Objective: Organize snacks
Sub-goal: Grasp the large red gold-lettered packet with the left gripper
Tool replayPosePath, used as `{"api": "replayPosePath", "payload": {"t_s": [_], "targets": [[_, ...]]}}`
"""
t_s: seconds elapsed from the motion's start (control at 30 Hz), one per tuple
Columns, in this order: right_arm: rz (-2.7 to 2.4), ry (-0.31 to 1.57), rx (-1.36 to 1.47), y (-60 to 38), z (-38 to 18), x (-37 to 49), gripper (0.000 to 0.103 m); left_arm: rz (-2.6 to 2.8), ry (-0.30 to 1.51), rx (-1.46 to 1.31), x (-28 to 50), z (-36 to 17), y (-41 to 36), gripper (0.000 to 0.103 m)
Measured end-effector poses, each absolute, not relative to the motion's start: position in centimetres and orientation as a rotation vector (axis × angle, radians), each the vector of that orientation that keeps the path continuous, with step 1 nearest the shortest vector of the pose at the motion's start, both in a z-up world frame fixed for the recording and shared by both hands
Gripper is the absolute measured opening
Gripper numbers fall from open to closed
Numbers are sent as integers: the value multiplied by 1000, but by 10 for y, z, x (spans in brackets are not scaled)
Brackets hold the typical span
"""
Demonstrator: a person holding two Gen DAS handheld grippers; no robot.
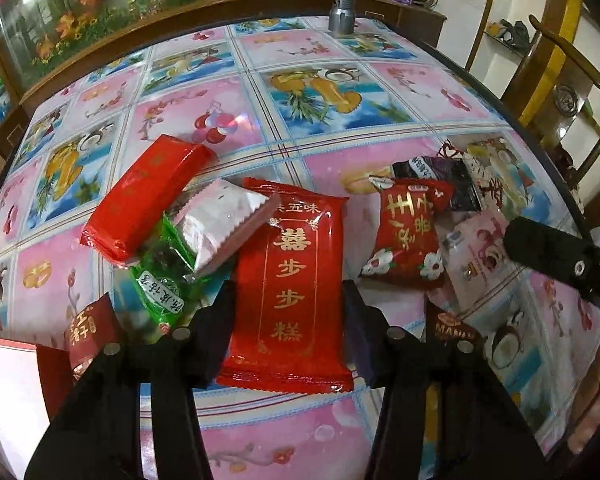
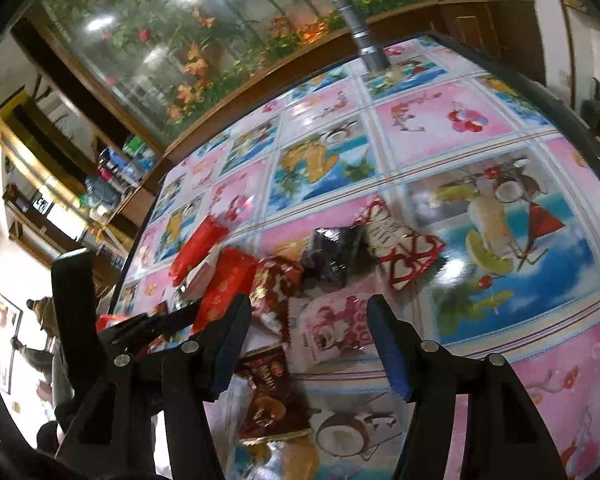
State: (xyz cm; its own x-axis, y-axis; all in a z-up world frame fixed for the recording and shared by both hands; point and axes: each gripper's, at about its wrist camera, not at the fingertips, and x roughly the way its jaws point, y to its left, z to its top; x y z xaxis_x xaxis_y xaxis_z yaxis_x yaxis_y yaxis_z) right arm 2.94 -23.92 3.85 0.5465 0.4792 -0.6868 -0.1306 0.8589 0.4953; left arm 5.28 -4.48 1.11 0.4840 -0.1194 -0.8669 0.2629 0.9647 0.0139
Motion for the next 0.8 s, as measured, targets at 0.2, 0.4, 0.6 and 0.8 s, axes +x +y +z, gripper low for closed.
{"api": "replayPosePath", "payload": {"t_s": [0.2,0.4,0.6,0.8], "targets": [[455,962,256,-211,39,22,63,-208,1044,125,28,12,-25,48],[489,1009,63,-175,26,12,60,-173,1030,97,-8,17,-1,47],[493,1006,-58,-156,19,2,60,-179,1033,73,-45,20,14,48],[527,992,-122,-143,17,-13,61,-196,1049,51,-78,20,25,48]]}}
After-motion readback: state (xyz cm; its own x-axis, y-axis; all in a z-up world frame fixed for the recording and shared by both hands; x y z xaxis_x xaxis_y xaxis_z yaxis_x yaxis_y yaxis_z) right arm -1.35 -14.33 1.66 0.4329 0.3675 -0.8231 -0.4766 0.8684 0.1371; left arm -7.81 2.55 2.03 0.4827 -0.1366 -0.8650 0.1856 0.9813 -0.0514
